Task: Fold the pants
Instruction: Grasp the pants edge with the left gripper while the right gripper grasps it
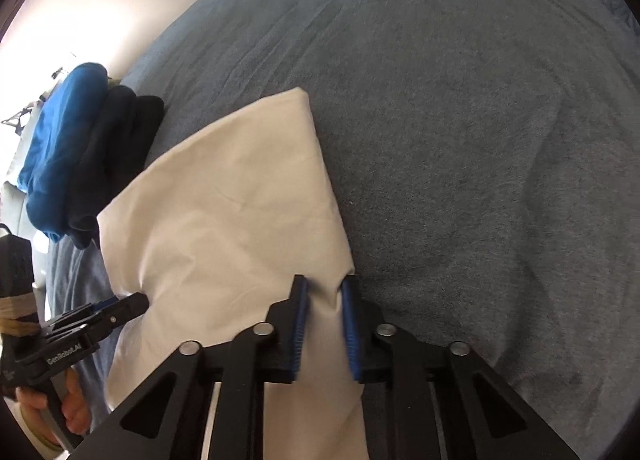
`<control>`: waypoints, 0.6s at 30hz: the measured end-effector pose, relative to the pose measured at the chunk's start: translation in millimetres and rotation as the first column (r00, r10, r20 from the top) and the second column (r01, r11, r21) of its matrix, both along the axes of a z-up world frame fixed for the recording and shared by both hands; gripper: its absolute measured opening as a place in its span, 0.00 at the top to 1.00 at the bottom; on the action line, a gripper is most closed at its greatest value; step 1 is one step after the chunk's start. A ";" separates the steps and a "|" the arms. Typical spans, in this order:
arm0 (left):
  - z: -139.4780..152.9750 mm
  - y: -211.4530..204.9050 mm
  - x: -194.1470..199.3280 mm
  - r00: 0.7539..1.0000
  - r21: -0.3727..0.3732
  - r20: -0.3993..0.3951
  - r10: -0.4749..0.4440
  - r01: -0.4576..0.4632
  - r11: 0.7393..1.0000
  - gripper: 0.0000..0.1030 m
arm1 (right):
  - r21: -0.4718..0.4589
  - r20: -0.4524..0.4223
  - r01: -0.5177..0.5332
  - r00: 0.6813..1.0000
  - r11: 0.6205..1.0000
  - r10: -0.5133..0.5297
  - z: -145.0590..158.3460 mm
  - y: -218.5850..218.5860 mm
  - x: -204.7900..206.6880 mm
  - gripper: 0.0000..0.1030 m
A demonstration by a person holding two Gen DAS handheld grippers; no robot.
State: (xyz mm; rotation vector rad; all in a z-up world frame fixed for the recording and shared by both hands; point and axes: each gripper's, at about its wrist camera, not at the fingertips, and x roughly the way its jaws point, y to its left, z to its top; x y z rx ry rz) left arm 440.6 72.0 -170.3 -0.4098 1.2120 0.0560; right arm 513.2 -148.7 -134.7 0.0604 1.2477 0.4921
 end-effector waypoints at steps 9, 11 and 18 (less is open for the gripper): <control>16.8 2.6 -4.7 0.999 0.005 0.029 -0.024 0.024 1.000 0.89 | 0.002 0.091 0.043 0.995 0.999 -0.043 40.7 0.1 -19.7 0.91; 17.4 4.2 -5.2 0.999 -0.010 0.035 -0.019 0.020 1.000 0.89 | -0.009 0.106 0.044 0.993 0.999 -0.043 46.5 2.0 -23.7 0.92; 6.6 4.9 -0.4 1.000 -0.030 0.024 0.004 -0.004 1.000 0.77 | -0.051 0.105 0.055 0.993 0.997 -0.050 43.6 -10.7 -31.3 0.92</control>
